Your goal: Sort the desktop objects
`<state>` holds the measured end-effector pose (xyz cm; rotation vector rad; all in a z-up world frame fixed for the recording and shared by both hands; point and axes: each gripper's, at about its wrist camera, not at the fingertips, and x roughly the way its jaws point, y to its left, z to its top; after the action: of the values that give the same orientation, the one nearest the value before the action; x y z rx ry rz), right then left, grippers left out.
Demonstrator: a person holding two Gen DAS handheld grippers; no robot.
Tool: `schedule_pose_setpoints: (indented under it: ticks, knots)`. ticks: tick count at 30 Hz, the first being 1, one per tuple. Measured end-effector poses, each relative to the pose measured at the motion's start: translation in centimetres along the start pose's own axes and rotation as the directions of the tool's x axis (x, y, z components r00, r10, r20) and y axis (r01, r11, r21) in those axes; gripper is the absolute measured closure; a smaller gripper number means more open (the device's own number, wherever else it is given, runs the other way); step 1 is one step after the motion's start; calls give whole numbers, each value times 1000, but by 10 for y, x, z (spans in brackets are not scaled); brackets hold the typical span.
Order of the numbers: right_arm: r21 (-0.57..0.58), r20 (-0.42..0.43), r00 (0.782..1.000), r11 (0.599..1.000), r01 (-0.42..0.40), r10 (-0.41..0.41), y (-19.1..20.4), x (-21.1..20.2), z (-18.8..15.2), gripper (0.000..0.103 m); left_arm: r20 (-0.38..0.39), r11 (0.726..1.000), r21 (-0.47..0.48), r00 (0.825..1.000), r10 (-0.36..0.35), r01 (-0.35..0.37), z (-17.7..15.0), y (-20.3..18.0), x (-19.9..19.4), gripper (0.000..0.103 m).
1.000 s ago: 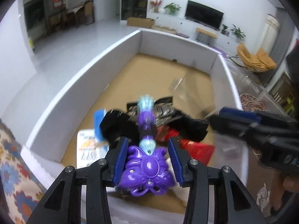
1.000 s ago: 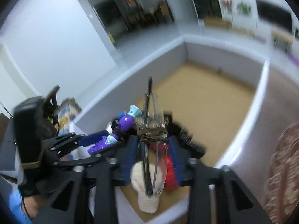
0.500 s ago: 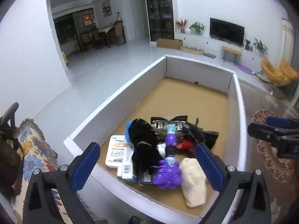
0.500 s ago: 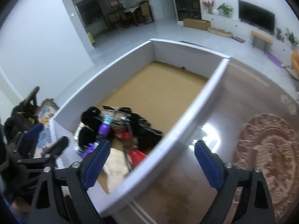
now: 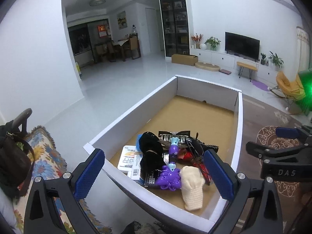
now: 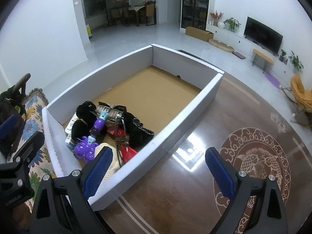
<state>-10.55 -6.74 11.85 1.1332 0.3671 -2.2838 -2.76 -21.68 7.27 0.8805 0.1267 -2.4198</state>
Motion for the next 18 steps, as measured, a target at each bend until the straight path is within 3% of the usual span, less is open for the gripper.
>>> schedule_pose_setpoints:
  ticks: [18]
  knots:
    - [-43, -11, 1000, 999, -20, 19, 27, 18, 6, 7, -99, 998, -52, 994, 35, -41, -5, 27, 27, 0]
